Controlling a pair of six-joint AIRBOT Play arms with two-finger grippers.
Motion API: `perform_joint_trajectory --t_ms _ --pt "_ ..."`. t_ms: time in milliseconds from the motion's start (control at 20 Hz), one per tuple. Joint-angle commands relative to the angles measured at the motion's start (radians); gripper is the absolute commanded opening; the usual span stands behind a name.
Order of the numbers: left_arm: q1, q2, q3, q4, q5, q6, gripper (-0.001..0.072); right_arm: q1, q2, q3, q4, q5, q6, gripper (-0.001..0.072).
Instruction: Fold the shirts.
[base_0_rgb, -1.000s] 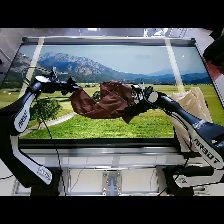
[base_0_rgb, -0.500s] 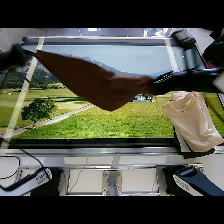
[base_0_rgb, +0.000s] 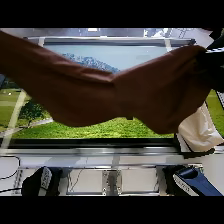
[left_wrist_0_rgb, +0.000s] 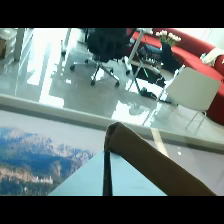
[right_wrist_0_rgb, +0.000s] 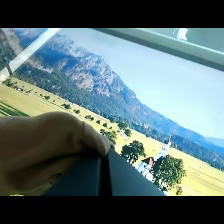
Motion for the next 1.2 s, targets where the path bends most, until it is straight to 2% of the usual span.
perform_joint_trajectory --t_ms 0,50,150,250,400,500,550,600,650,700,800,900,950,1000,1050,1150 --pt "-0.078 -0.081 -0.043 0.067 -0.046 -0.004 0.0010 -0.001 -0.169 -0.001 -0.016 0.007 -0.042 0.0012" --pt "-0.137 -0.138 -0.052 0.135 -0.022 -0.004 0.0010 -0.008 -0.253 -0.007 -0.016 0.000 -0.061 0.0012" --pt "-0.275 -0.283 -0.057 0.321 0.116 -0.067 0.0010 -0.037 -0.424 -0.007 -0.015 -0.044 -0.086 0.0012" --pt "-0.376 -0.455 -0.057 0.480 0.338 -0.204 0.0010 -0.089 -0.605 -0.006 0.021 -0.173 -0.086 0.0012" --pt "-0.443 -0.689 -0.057 0.500 0.595 -0.322 0.0011 -0.136 -0.818 -0.005 0.126 -0.476 -0.085 0.0014" --pt "-0.473 -0.813 -0.057 0.462 0.661 -0.341 0.0014 -0.137 -0.907 -0.005 0.177 -0.663 -0.082 0.0021" --pt "-0.479 -0.861 -0.057 0.416 0.661 -0.342 0.0042 -0.137 -0.939 -0.005 0.209 -0.737 -0.077 0.0152" --pt "-0.480 -0.892 -0.057 0.375 0.661 -0.341 0.0285 -0.138 -0.960 -0.003 0.230 -0.775 -0.067 0.0411" --pt "-0.480 -0.908 -0.057 0.353 0.661 -0.341 0.0634 -0.144 -0.970 0.005 0.226 -0.779 -0.044 0.0547" --pt "-0.470 -0.909 -0.057 0.343 0.661 -0.341 0.0697 -0.151 -0.966 0.007 0.224 -0.774 -0.044 0.0543" --pt "-0.431 -0.866 -0.056 0.339 0.657 -0.341 0.0700 -0.186 -0.928 0.023 0.202 -0.716 -0.044 0.0542" --pt "-0.360 -0.771 -0.057 0.340 0.582 -0.341 0.0699 -0.250 -0.874 0.090 0.139 -0.500 -0.043 0.0540" --pt "-0.310 -0.710 -0.057 0.350 0.494 -0.341 0.0699 -0.290 -0.841 0.125 0.109 -0.355 -0.043 0.0539" --pt "-0.258 -0.649 -0.058 0.392 0.396 -0.341 0.0699 -0.339 -0.799 0.140 0.086 -0.216 -0.044 0.0498" --pt "-0.213 -0.593 -0.060 0.474 0.297 -0.341 0.0699 -0.386 -0.752 0.135 0.076 -0.109 -0.060 0.0419" --pt "-0.126 -0.470 -0.123 0.654 0.122 -0.342 0.0699 -0.488 -0.657 0.092 0.085 0.050 -0.087 0.0419"
